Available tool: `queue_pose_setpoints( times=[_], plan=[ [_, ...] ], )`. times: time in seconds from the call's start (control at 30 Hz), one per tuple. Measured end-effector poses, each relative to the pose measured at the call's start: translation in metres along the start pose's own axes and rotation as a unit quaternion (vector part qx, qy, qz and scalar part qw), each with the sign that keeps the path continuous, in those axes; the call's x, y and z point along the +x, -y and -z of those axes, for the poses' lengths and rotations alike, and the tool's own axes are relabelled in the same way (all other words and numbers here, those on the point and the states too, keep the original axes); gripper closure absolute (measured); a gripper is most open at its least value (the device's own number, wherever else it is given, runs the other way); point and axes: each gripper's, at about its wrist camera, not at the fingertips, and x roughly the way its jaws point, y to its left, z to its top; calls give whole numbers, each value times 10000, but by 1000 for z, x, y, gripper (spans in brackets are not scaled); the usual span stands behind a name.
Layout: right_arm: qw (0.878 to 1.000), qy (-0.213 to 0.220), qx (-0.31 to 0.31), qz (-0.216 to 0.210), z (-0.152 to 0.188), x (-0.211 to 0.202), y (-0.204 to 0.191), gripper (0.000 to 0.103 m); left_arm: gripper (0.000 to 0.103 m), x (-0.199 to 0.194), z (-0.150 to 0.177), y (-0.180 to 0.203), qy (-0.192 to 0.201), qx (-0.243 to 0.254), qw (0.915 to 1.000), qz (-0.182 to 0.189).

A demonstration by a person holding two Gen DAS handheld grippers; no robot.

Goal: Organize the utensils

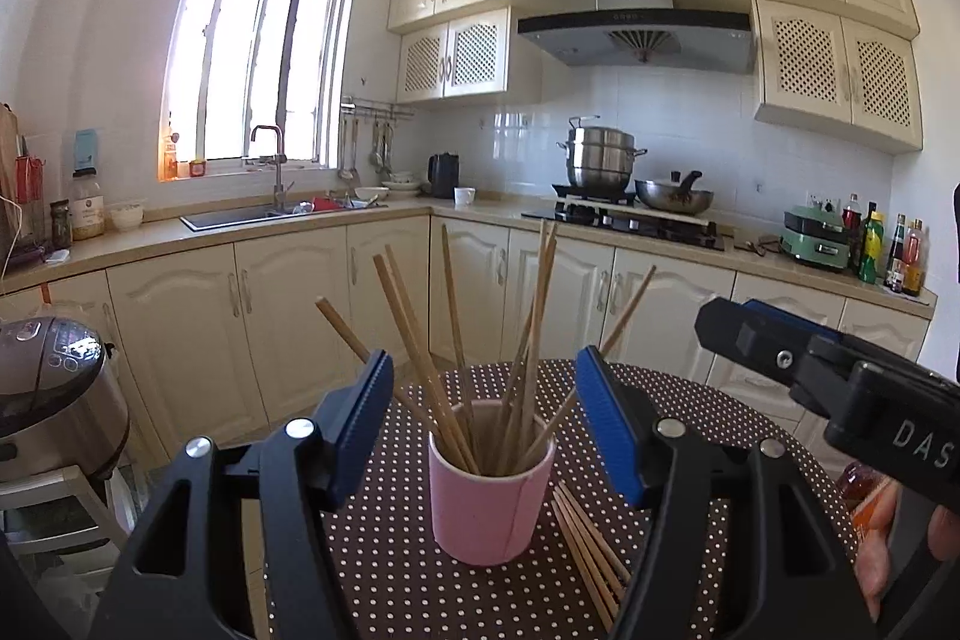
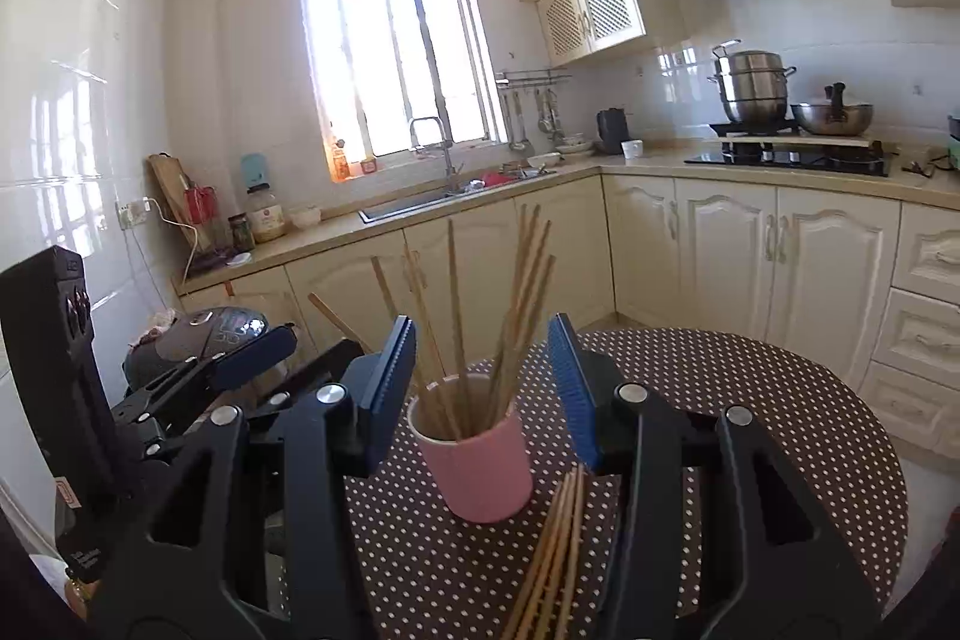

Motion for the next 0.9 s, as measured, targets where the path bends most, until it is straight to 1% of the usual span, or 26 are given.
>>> queue_pose_setpoints(
  times=[0.17,0.2,0.3,0.43,0.5,0.6,0.73,0.9],
  plan=[
    [9991,-306,92,262,13,-2,21,57,41,10,17,20,-462,218,9987,69],
    [9988,-378,115,297,17,-2,24,57,41,13,22,24,-613,263,9977,112],
    [9968,-637,197,445,28,2,38,57,40,27,37,34,-1085,356,9934,110],
    [9928,-1017,280,574,44,9,52,57,40,41,56,45,-1521,451,9870,234],
    [9888,-1285,321,684,52,17,59,57,41,49,65,51,-1774,521,9825,237],
    [9826,-1637,428,761,65,25,70,57,40,63,80,59,-2194,713,9729,177],
    [9736,-2060,520,832,78,37,82,57,41,84,96,60,-2817,635,9571,228],
    [9643,-2454,554,828,87,48,86,57,41,101,111,63,-3204,651,9448,223]
  ],
)
